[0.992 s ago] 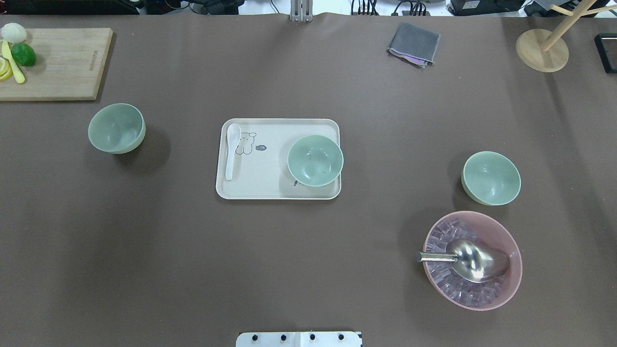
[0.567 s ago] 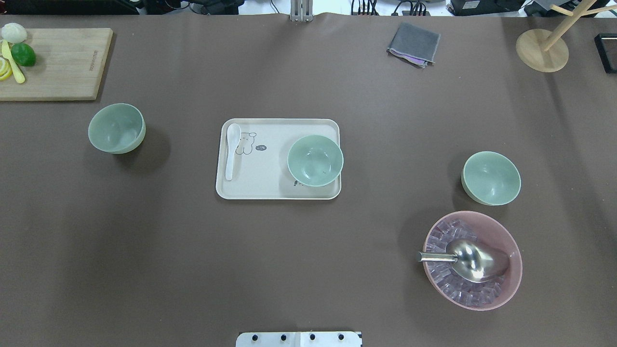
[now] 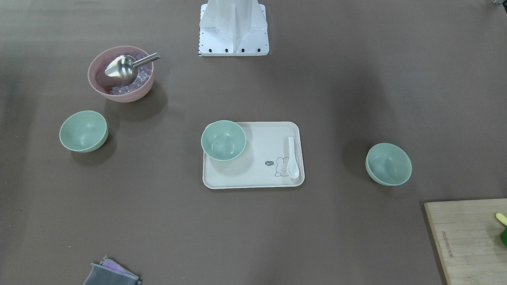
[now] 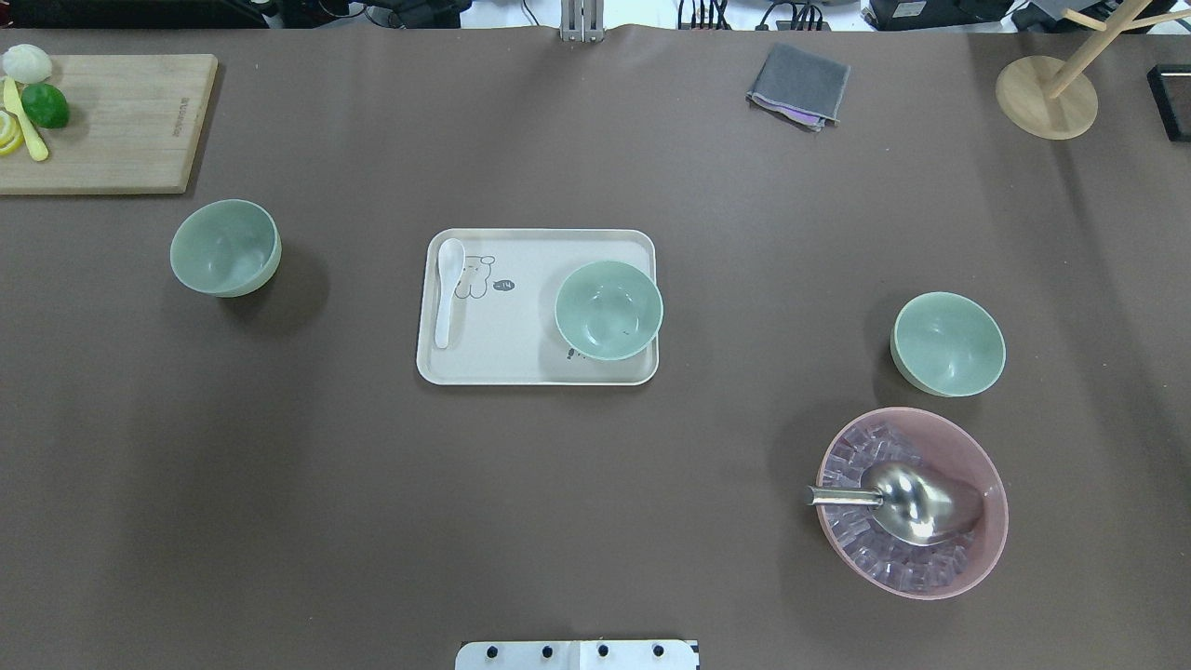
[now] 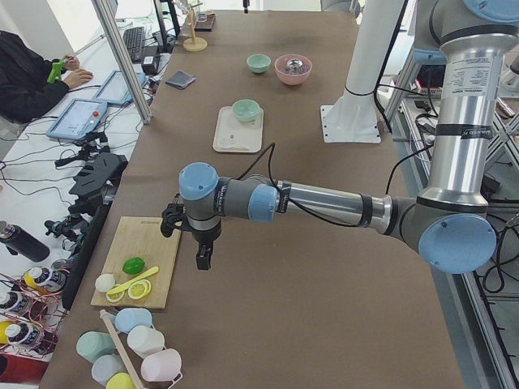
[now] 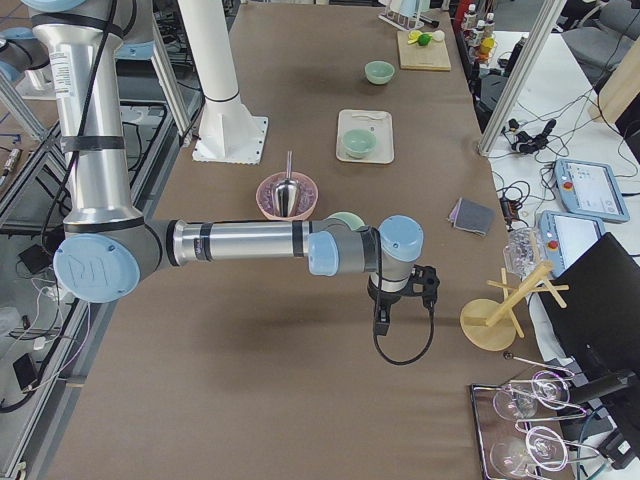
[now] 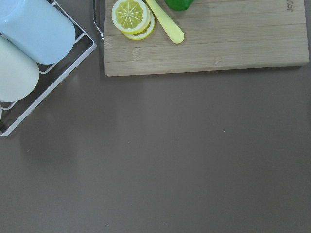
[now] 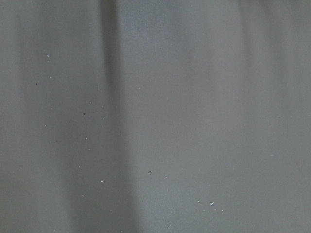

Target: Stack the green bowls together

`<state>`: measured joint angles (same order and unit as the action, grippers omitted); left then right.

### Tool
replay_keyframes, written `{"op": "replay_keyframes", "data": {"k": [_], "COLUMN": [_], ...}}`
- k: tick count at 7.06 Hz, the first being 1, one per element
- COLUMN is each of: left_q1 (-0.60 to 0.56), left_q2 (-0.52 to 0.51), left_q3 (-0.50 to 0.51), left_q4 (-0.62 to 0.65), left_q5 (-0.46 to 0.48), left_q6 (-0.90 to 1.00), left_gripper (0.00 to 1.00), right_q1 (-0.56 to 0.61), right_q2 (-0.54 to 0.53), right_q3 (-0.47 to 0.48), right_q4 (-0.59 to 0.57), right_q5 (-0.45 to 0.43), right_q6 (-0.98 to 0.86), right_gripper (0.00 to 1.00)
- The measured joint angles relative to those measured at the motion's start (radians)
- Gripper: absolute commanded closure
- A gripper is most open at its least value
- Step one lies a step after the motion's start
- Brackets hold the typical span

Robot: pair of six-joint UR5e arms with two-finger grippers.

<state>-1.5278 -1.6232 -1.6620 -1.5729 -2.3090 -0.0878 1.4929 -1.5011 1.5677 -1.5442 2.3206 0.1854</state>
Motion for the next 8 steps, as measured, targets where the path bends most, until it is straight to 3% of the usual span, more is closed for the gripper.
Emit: {"op": "replay_keyframes", "data": {"k": [8], "left_q1": [0.0], "left_q2": [-0.012], "left_q3": [-0.006], "left_q4": [-0.001], "left_q5": [-0.001], "left_q6": [-0.009], "left_gripper": [0.01], "right_q1": [-0.015], "right_q2": [0.018], "right_q3": [0.002], "right_q4": [0.002], "right_q5": [0.001], "right_q6": [0.001], "right_gripper": [0.0]}}
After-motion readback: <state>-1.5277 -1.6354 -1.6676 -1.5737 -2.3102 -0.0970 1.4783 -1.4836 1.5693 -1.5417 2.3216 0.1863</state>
